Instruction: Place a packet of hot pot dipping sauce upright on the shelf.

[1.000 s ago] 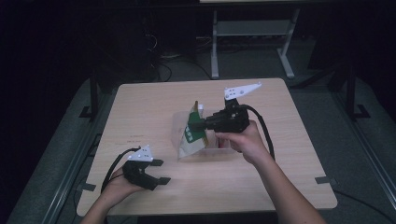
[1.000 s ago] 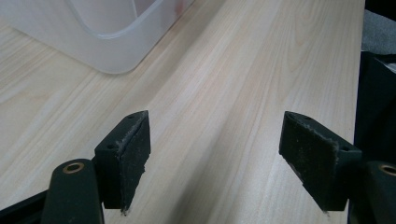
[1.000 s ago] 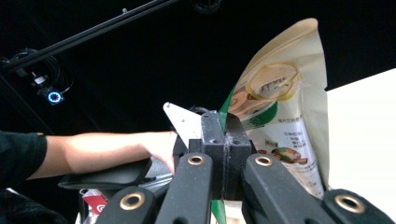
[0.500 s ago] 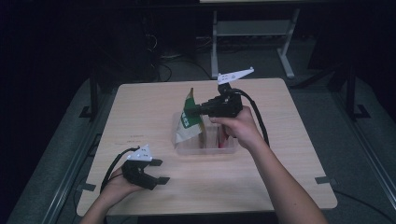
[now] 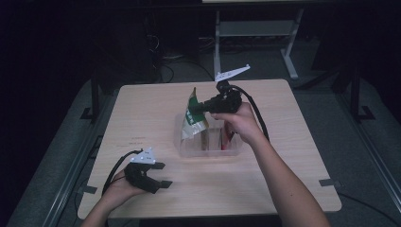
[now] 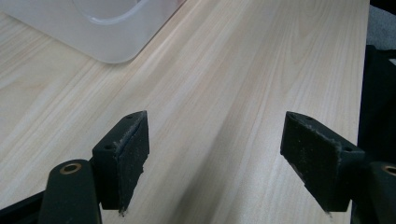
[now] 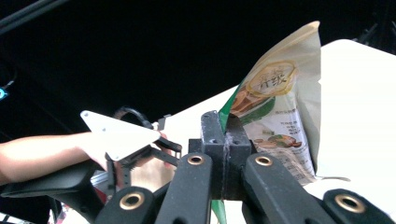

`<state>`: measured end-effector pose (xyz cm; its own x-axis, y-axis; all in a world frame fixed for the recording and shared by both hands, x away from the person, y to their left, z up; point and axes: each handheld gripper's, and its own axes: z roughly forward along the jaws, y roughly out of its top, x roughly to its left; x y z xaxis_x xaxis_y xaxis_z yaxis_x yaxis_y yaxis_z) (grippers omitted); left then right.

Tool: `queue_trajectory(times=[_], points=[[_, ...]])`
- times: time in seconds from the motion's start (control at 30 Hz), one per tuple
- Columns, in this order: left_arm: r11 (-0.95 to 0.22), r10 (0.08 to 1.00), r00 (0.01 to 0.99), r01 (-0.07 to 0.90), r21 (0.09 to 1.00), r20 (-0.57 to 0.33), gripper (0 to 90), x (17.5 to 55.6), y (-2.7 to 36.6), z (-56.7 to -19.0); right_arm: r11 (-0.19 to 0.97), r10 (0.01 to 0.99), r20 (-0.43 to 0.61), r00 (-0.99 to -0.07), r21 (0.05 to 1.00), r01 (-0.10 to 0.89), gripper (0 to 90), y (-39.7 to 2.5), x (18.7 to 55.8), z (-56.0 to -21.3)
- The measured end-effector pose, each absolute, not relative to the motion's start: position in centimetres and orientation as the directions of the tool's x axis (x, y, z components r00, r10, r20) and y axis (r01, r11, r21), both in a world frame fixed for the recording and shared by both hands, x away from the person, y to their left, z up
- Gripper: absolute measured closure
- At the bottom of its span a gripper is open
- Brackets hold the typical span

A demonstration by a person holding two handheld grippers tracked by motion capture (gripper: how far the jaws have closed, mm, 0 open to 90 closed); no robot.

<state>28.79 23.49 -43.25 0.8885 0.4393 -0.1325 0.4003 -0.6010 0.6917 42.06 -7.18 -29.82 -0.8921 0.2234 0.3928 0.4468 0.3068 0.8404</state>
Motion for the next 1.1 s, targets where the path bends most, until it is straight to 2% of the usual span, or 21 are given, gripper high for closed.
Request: queue_trajectory(times=[0.4,1.1], points=[[-0.611,0.435,0.891,0.399,0.683,-0.131,22.7,28.8,23.5,-43.4,0.344,0.285,0.377,-0.881,0.818,0.461,90.0,-7.5,43.0,-30.7],[-0.611,0.438,0.888,0.408,0.678,-0.139,22.4,28.9,23.3,-43.4,0.328,0.305,0.372,-0.877,0.823,0.463,90.0,-9.0,42.8,-30.2]])
